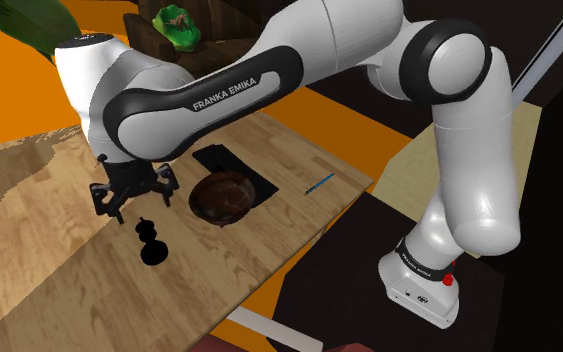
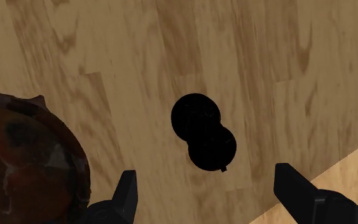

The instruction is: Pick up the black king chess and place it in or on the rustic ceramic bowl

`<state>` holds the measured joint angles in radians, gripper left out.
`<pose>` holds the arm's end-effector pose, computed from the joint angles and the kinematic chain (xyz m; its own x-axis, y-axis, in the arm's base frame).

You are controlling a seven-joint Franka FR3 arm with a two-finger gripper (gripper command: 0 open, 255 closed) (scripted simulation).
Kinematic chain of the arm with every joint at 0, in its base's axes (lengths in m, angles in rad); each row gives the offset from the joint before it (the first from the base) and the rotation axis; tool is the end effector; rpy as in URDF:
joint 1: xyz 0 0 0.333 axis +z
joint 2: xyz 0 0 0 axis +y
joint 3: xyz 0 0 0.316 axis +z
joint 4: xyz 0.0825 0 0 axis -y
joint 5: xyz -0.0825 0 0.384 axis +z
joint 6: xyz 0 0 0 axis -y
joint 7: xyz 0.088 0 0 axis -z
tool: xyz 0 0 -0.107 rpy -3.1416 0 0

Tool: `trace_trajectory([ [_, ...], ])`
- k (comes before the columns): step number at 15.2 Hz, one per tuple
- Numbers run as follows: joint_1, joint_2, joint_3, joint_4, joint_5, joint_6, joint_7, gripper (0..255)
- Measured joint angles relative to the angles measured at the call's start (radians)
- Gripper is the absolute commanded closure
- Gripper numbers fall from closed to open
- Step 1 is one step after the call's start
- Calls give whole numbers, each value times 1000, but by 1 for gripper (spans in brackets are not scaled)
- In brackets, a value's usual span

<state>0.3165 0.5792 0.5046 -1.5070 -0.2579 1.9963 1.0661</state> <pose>0.5247 0.4568 0.3581 0.9787 -0.2021 -0.0372 -0.2024 -0.9793 -0.0051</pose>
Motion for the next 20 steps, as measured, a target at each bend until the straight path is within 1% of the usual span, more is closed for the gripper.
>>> trace_trajectory([
  [1, 13, 28, -6, 27, -9, -1, 7, 0],
  [4, 25, 54, -13, 32, -20, 19, 18, 0],
  [8, 28, 78, -21, 14, -31, 58, 24, 0],
  [14, 28, 82, -22, 11, -34, 66, 25, 0],
  [15, 28, 82, -22, 11, -34, 66, 25, 255],
  [20, 28, 82, -22, 11, -34, 66, 25, 255],
])
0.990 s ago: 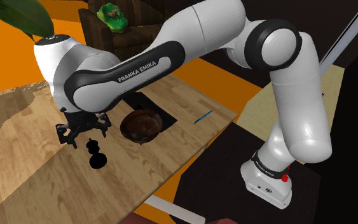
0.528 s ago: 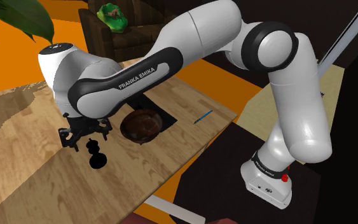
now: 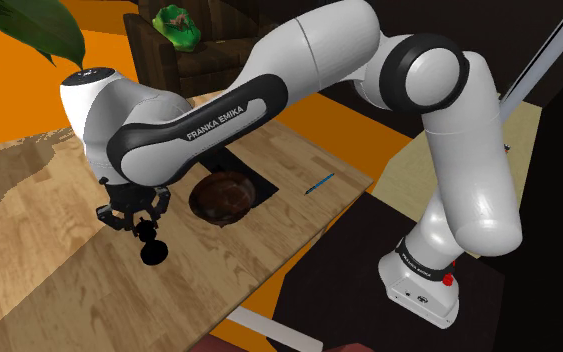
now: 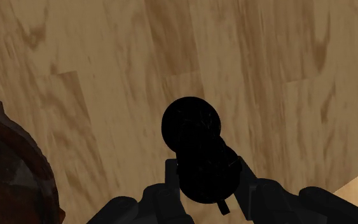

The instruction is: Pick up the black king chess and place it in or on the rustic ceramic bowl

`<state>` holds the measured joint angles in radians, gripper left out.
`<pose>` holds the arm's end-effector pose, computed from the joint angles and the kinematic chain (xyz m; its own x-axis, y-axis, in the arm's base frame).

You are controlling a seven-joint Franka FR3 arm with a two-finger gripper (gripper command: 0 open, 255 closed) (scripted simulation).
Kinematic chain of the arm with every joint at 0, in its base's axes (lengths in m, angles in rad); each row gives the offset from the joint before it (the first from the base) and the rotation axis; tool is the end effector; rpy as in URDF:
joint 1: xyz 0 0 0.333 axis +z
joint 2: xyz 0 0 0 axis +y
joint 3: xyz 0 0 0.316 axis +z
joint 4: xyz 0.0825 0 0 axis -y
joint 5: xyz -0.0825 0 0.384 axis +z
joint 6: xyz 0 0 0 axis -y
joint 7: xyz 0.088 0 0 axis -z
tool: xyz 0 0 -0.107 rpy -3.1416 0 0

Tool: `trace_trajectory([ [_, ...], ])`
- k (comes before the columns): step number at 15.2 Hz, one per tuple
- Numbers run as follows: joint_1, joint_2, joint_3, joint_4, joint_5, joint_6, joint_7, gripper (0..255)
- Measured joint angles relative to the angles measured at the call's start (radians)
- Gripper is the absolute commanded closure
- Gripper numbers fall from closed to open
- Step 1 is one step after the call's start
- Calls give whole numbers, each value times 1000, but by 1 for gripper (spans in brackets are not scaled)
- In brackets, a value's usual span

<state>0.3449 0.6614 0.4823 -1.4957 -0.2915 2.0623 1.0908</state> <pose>0.5291 0.4669 0.3120 0.9777 -0.2066 -0.0372 -0.2069 -0.9783 -0.0043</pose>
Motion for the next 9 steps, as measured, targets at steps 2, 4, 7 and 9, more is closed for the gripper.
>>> trace_trajectory([
  [2, 0, 0, 0, 0, 0, 0, 0, 255],
  [4, 0, 0, 0, 0, 0, 0, 0, 255],
  [7, -1, -6, 2, 4, 3, -11, -1, 255],
  [9, -3, -20, 6, 9, 9, -28, -4, 255],
])
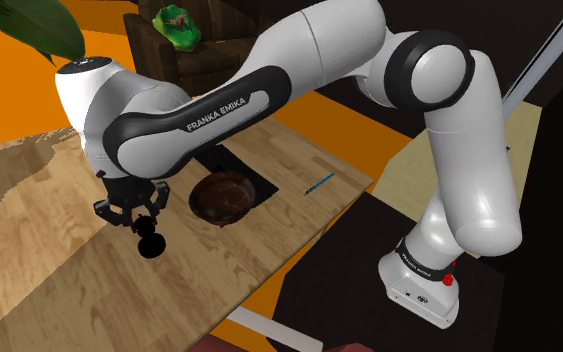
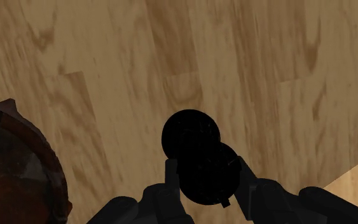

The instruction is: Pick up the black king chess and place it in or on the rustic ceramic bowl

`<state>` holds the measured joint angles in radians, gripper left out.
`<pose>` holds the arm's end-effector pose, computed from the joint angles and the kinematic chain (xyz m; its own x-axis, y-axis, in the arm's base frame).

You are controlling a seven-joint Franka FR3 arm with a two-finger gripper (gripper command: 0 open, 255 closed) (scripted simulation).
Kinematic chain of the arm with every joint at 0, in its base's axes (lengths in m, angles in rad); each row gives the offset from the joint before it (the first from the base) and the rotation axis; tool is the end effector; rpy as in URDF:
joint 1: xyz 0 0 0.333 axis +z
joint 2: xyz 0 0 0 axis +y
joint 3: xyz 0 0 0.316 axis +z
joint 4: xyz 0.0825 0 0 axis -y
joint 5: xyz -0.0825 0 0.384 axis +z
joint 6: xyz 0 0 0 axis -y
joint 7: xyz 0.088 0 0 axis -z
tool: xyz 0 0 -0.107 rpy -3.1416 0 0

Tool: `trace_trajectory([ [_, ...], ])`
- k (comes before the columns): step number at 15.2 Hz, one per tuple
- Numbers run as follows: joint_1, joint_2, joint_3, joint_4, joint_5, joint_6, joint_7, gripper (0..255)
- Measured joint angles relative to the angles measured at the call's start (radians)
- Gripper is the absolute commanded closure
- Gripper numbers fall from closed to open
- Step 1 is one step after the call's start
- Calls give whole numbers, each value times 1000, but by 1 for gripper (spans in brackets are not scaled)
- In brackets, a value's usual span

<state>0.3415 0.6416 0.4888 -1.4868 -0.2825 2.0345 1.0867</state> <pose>0.5284 0.4666 0.3276 0.9777 -0.2066 -0.0374 -0.2068 -0.9784 -0.0040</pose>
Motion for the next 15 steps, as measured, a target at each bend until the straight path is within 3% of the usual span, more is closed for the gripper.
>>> trace_trajectory([
  [15, 1, -61, 22, 110, 33, -165, -19, 255],
])
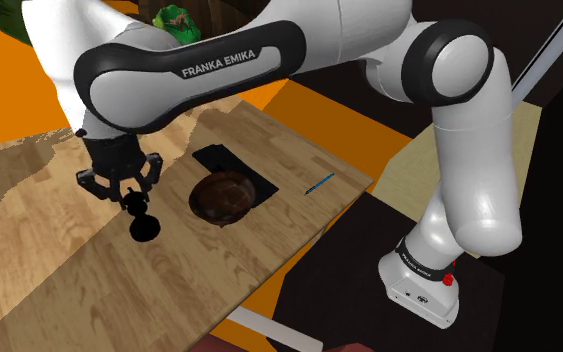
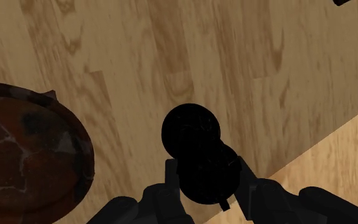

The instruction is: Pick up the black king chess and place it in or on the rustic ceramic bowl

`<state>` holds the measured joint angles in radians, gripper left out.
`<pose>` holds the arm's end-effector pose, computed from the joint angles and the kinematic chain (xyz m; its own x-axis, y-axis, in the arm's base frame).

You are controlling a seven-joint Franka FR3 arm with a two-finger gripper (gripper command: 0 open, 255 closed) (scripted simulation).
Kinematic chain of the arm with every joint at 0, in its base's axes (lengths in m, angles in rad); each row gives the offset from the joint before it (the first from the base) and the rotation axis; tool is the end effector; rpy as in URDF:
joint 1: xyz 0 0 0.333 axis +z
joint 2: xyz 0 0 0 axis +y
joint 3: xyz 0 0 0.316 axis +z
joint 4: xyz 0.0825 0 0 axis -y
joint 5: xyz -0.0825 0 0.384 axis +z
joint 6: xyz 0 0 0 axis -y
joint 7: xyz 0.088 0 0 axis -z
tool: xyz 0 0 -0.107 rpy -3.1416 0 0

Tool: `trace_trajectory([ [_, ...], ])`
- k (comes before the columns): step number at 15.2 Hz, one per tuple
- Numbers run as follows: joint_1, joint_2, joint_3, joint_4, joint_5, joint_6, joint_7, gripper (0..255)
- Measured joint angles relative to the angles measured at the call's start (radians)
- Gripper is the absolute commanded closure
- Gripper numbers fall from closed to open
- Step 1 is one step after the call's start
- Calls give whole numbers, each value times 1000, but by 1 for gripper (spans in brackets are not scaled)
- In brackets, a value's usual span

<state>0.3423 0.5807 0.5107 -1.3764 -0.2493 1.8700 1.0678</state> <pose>0.5290 0.4674 0.4065 0.9778 -0.2064 -0.0372 -0.2067 -0.9784 -0.0043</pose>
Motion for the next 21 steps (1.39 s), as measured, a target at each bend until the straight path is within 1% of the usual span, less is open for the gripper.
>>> trace_trajectory([
  [7, 5, -18, 7, 66, 11, -81, -7, 255],
  [14, 18, -21, 10, 155, 14, -171, -12, 255],
  [17, -34, -89, 16, 72, 41, -152, -43, 255],
  [21, -143, -228, 18, -104, 104, -105, -127, 255],
])
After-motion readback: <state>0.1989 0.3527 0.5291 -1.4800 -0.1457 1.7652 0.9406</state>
